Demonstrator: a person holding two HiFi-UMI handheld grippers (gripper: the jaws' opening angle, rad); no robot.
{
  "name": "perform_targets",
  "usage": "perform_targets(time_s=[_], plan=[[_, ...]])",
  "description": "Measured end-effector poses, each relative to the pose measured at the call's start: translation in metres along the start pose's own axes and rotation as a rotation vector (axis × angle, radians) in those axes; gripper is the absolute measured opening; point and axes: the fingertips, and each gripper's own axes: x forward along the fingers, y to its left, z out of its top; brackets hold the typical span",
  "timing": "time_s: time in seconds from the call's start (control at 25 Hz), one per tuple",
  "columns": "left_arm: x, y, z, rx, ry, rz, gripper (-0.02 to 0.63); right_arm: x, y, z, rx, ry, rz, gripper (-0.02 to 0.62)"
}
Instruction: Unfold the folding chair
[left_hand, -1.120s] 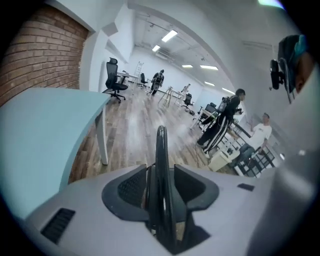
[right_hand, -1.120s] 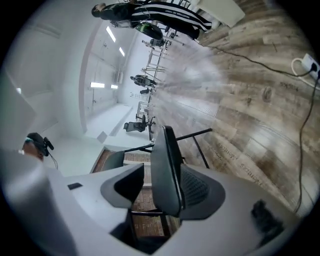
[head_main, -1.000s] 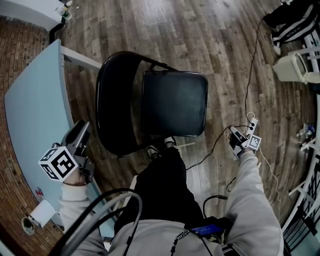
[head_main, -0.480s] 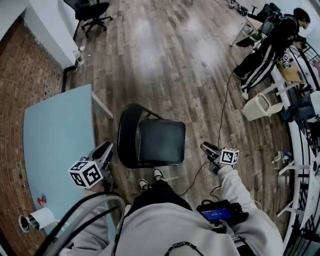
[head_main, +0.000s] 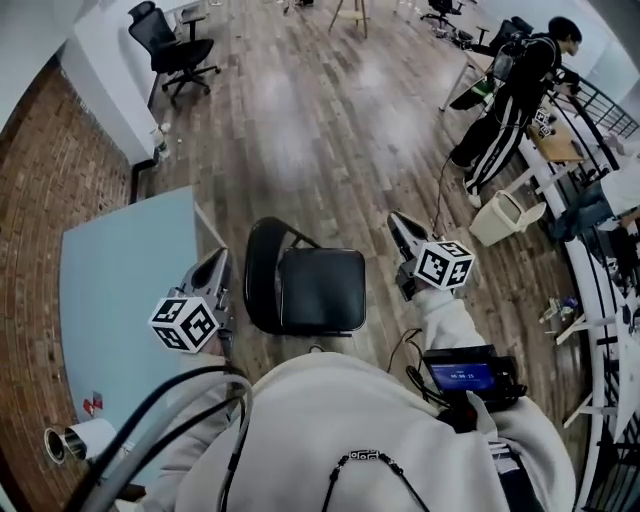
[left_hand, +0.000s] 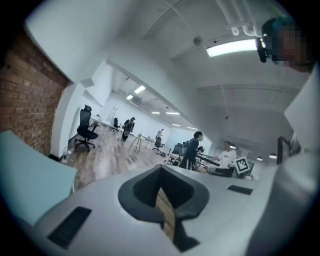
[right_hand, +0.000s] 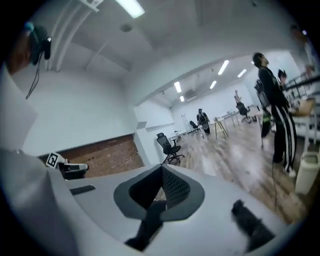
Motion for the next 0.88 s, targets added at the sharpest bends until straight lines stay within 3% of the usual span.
perform_targets(time_s=[0.16,0.32,0.6,0.76,0.88], plan=[[0.001,-0.007,0.029,0.159,-0.053,0.046,0.005,0.004,0.061,0.048,-0.238,-0.061,0.018,0.008],[0.006,-0.024,0.045,0.311,-0.099,0.105,0.005,0.017,0.130,0.064,-0.248,-0.091,0.111,0.008],[0.034,-0.048,0.060,0.527,-0.169,0.121,0.003,0.053,0.184,0.042,-0.303,-0.030,0.119,0.008],[0.051,-0.055,0.053,0.446,-0.151,0.091,0.003,0.057,0.198,0.028,-0.326,-0.015,0.147,0.008],[0.051,-0.062,0.052,0.452,-0.148,0.068,0.003,0.060,0.208,0.028,-0.297,-0.026,0.179,0.008]])
